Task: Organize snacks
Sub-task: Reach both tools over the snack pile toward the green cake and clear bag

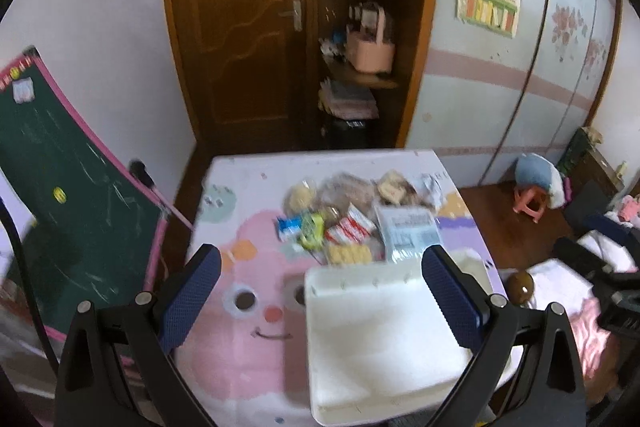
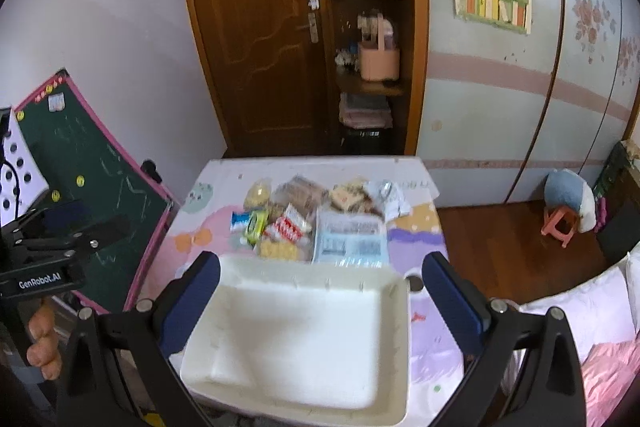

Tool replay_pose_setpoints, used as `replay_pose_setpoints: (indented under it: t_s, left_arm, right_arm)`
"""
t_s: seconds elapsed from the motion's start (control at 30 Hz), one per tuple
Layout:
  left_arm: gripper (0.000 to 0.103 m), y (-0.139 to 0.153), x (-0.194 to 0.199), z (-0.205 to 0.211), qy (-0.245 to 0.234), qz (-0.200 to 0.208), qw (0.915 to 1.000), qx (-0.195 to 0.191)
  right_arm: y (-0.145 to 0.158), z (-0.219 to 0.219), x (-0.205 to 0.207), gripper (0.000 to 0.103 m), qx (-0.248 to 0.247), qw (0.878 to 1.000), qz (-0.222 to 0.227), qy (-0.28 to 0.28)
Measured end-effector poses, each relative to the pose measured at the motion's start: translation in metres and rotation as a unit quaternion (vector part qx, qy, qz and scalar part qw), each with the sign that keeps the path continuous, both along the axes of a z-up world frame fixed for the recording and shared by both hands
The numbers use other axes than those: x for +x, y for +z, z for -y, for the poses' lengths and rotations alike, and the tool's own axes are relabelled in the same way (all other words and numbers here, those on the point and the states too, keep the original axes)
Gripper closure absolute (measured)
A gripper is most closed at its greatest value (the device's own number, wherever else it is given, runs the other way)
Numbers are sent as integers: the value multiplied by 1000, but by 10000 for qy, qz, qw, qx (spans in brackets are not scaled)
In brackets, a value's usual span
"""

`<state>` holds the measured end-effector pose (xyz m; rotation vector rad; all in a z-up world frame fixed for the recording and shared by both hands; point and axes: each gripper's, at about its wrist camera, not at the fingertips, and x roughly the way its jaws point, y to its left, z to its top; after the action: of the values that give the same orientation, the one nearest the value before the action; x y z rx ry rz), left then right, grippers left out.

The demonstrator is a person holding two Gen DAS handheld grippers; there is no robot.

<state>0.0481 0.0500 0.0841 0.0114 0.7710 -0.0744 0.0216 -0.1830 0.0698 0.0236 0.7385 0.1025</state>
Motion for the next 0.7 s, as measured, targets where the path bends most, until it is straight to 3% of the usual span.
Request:
replay_pose_setpoints:
  t_s: [0.2, 0.4, 0.57, 0.7]
  left_arm:
    - [3, 41, 17, -4, -75, 170, 9998, 59]
    - [3, 68, 35, 3, -7, 483, 9981, 383]
    - [3, 65, 58, 10, -122, 324, 9989, 325]
    - [3, 43, 83, 17, -392, 4, 9991, 172]
  right_arm:
    - [57, 11, 13, 2, -171, 9982, 576, -90]
    - [105, 15, 29, 2, -409, 9945, 953, -153]
    - [121, 15, 51, 2, -462, 9943, 957, -116]
    - [112, 12, 76, 2, -510, 9958, 761, 18]
